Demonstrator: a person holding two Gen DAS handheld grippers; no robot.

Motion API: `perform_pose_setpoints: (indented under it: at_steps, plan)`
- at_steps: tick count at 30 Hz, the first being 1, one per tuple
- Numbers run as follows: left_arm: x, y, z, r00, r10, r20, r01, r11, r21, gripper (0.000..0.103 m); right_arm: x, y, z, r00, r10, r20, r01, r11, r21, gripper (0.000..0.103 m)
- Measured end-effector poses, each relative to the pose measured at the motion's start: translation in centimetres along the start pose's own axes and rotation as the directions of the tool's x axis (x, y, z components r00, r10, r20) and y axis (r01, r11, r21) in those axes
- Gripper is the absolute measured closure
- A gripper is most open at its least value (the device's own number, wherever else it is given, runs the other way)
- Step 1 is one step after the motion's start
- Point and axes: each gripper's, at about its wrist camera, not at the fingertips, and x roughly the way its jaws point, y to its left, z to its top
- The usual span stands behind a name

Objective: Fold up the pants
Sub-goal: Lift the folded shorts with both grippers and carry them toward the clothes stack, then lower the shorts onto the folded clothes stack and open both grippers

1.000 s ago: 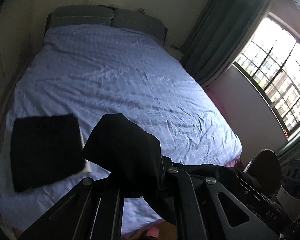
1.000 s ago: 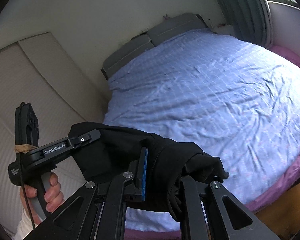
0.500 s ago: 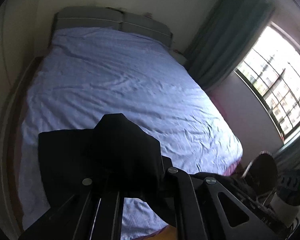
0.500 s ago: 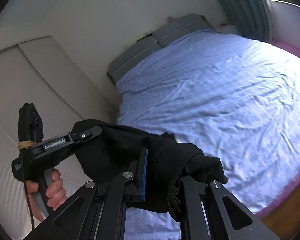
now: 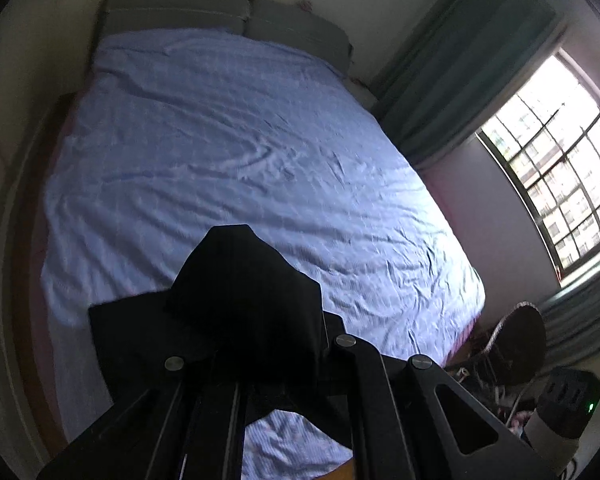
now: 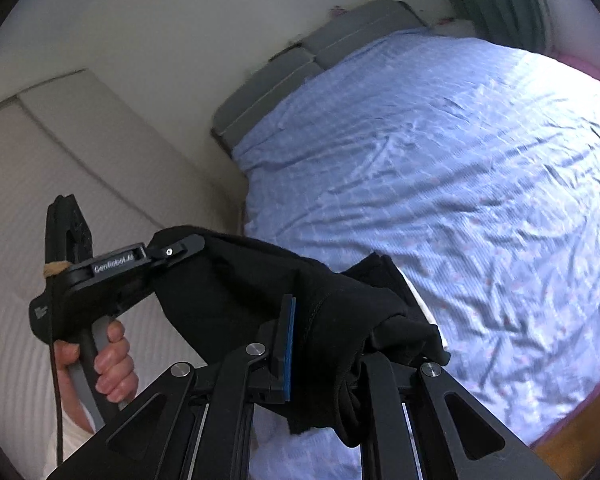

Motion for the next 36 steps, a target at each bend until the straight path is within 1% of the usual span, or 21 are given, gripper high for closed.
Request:
perform_pose_setpoints:
  at_steps: [3,6,8,9,10,11,12,13,15,17,19,21,25,27,29,30,31,32,33,35,36]
  plan:
    - [2.2,0.6,2.3,0.998,-0.049,-0.033,0.051,0.996,0.069,0.094,1.8,0.4,0.2,0.997,-0.066,0.049,0.063,0.995,0.074,0.092]
    - [3.8,2.4,3.0,0.995,-0.084,-0.06,0.091,0.985,0.144,0.094,3.1,1.1,-0.6,0.992,-0.103,0.078,0.091,0.985,0.145,0.092]
    - [4.9,4.0,2.4,0.995,-0.067,-0.076,0.081,0.977,0.198,0.093,4.6,1.9,-2.1,0.988,-0.135,0.073,0.12,0.975,0.189,0.092]
    - [6.5,5.9,1.5,0.993,-0.026,-0.111,0.052,0.971,0.235,0.093,5.8,2.2,-3.3,0.986,-0.157,0.062,0.14,0.966,0.218,0.092]
    - [7.5,6.8,0.9,0.99,-0.001,-0.139,0.035,0.968,0.247,0.093,7.6,2.4,-5.1,0.984,-0.174,0.03,0.161,0.953,0.256,0.092]
    - [9.8,9.3,-0.3,0.979,0.04,-0.2,0.01,0.969,0.245,0.093,9.3,2.2,-6.5,0.983,-0.181,-0.006,0.175,0.941,0.29,0.091]
    - [11.2,10.8,-1.2,0.969,0.064,-0.237,-0.006,0.971,0.238,0.093,11.0,2.0,-8.1,0.982,-0.182,-0.046,0.187,0.926,0.327,0.091]
    - [13.2,13.2,-2.3,0.953,0.097,-0.287,-0.032,0.974,0.222,0.093,13.1,1.8,-9.8,0.98,-0.179,-0.087,0.199,0.913,0.356,0.091]
    - [15.5,16.5,-3.9,0.932,0.134,-0.337,-0.067,0.977,0.204,0.094,17.5,1.3,-13.3,0.965,-0.179,-0.193,0.243,0.886,0.394,0.091]
    - [16.5,18.6,-5.2,0.928,0.154,-0.339,-0.081,0.972,0.219,0.093,20.4,1.4,-16.3,0.954,-0.162,-0.25,0.255,0.88,0.401,0.091]
    - [16.8,20.1,-6.1,0.929,0.157,-0.335,-0.081,0.97,0.23,0.093,22.2,2.1,-17.9,0.946,-0.172,-0.273,0.267,0.894,0.361,0.091]
    - [17.0,21.3,-6.3,0.928,0.152,-0.341,-0.077,0.972,0.222,0.092,23.2,2.3,-18.8,0.943,-0.172,-0.286,0.27,0.898,0.349,0.091]
    - [17.1,22.8,-5.6,0.921,0.131,-0.367,-0.062,0.979,0.193,0.088,24.6,2.1,-20.1,0.938,-0.165,-0.304,0.279,0.88,0.384,0.091]
    - [17.2,23.4,-5.5,0.911,0.143,-0.387,-0.072,0.979,0.191,0.084,25.1,2.3,-20.5,0.935,-0.178,-0.308,0.292,0.879,0.378,0.091]
    - [17.1,24.1,-5.1,0.907,0.166,-0.387,-0.103,0.979,0.177,0.075,25.5,2.8,-20.8,0.929,-0.19,-0.318,0.306,0.877,0.371,0.091]
    - [16.9,24.8,-4.7,0.907,0.177,-0.383,-0.133,0.981,0.138,0.07,25.7,2.8,-21.0,0.925,-0.197,-0.325,0.314,0.877,0.363,0.091]
    - [16.7,25.3,-4.3,0.906,0.187,-0.38,-0.161,0.982,0.099,0.063,25.8,2.8,-21.3,0.918,-0.212,-0.334,0.331,0.874,0.355,0.09]
    - [16.3,26.0,-3.8,0.906,0.207,-0.369,-0.2,0.978,0.058,0.059,26.0,2.7,-21.5,0.91,-0.227,-0.347,0.35,0.869,0.349,0.084]
    - [15.5,26.6,-3.2,0.906,0.25,-0.343,-0.255,0.966,0.031,0.059,26.1,2.5,-21.8,0.899,-0.241,-0.366,0.37,0.864,0.341,0.082]
    - [13.7,26.2,-2.7,0.895,0.375,-0.243,-0.363,0.927,0.094,0.058,26.6,1.9,-21.9,0.87,-0.255,-0.422,0.41,0.85,0.331,0.072]
    - [12.3,25.1,-2.8,0.875,0.453,-0.167,-0.426,0.887,0.176,0.057,26.6,1.7,-22.0,0.859,-0.257,-0.442,0.422,0.845,0.328,0.068]
